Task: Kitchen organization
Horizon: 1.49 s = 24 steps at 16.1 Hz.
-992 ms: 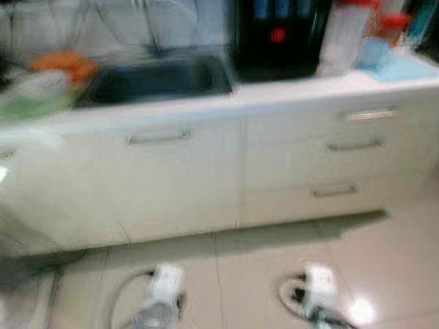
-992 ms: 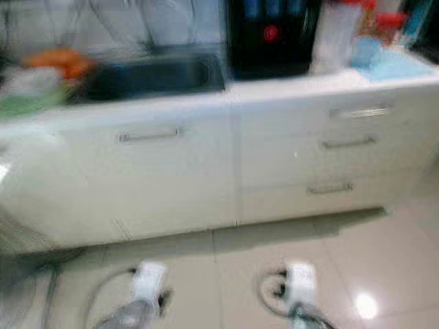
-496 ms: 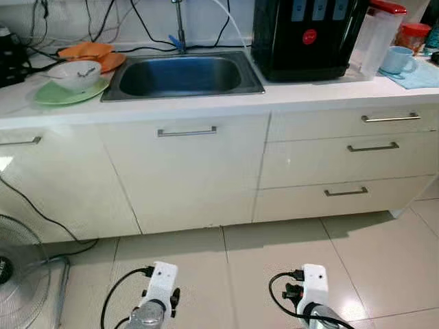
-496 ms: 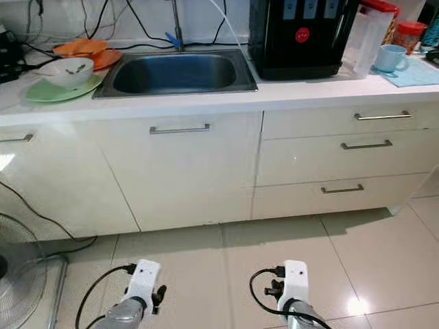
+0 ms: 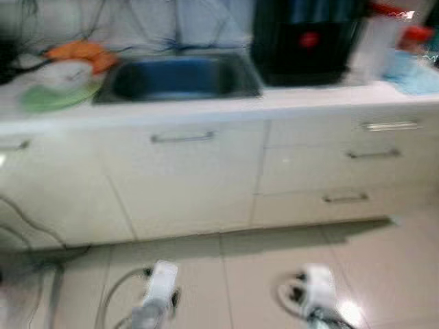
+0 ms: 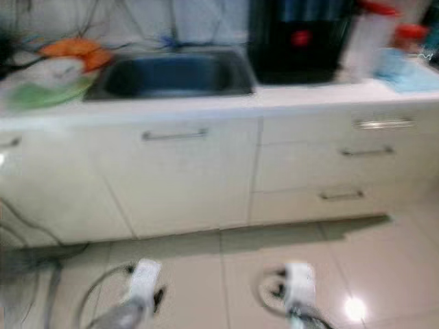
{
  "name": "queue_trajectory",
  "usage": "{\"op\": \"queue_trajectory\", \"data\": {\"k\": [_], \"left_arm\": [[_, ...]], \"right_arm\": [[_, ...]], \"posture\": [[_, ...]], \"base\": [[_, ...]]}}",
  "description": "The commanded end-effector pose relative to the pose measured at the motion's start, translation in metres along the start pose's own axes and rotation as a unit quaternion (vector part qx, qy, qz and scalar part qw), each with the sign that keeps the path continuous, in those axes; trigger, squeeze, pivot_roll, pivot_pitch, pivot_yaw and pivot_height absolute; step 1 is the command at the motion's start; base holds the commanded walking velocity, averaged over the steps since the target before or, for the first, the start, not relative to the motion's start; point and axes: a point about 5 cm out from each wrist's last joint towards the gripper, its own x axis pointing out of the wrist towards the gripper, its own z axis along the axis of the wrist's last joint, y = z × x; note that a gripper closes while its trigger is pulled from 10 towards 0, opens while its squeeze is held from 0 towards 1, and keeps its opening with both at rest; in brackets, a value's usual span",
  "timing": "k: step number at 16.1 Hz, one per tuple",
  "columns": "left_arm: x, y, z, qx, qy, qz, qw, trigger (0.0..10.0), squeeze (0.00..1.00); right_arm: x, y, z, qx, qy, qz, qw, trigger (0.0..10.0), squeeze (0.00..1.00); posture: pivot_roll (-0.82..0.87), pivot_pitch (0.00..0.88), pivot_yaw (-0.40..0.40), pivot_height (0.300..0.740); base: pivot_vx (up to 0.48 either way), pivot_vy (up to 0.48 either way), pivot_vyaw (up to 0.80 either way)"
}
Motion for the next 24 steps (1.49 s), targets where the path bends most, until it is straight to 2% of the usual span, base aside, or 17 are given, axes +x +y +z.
{"op": "queue_trajectory", "data": {"k": [1,9,15,16,19,21,22,23,24], "left_arm": [[0.002,-0.005,0.012,0.005,-0.015,-0.005,1.000,10.0,0.00],[0.002,-0.006,0.010,0.003,-0.014,-0.003,1.000,10.0,0.00],[0.002,-0.009,0.014,0.012,-0.026,-0.009,1.000,10.0,0.00],[0.003,-0.010,0.023,0.028,-0.046,-0.003,0.999,10.0,0.00],[0.004,-0.007,0.049,0.016,-0.103,0.014,0.994,10.0,0.00],[0.003,0.004,0.085,-0.005,-0.176,0.055,0.983,10.0,0.00],[0.001,0.010,0.102,-0.009,-0.204,0.075,0.976,10.0,0.00],[-0.001,0.012,0.116,0.005,-0.228,0.091,0.969,10.0,0.00],[-0.003,0.011,0.129,0.013,-0.252,0.087,0.964,10.0,0.00]], "right_arm": [[-0.003,-0.009,-0.005,-0.001,0.008,-0.012,1.000,10.0,0.00],[-0.003,-0.009,-0.007,-0.003,0.012,-0.013,1.000,10.0,0.00],[-0.003,-0.009,-0.005,-0.003,0.009,-0.012,1.000,10.0,0.00],[-0.002,-0.009,0.000,-0.002,-0.002,-0.010,1.000,10.0,0.00],[0.002,-0.007,0.022,-0.014,-0.052,-0.016,0.998,10.0,0.00],[0.004,-0.007,0.057,-0.027,-0.129,-0.027,0.991,10.0,0.00],[0.005,-0.006,0.073,-0.048,-0.150,-0.031,0.987,10.0,0.00],[0.006,-0.003,0.088,-0.064,-0.166,-0.031,0.984,10.0,0.00],[0.005,-0.001,0.107,-0.064,-0.205,-0.029,0.976,10.0,0.00]], "posture": [[-0.03,0.000,0.058,0.740],[-0.04,0.000,0.055,0.740],[-0.04,0.000,0.054,0.740],[-0.04,0.000,0.055,0.740],[-0.04,0.000,0.057,0.740],[-0.04,0.000,0.057,0.740],[-0.04,0.000,0.059,0.740],[-0.04,0.000,0.059,0.740],[-0.04,0.000,0.063,0.740]], "base": [[0.454,0.000,0.00],[0.455,0.000,0.00],[0.000,0.000,0.00],[0.000,0.000,0.00],[0.000,0.000,0.00],[0.000,0.000,0.00],[0.000,0.000,0.00],[0.000,0.000,0.00],[0.000,0.000,0.00]]}}
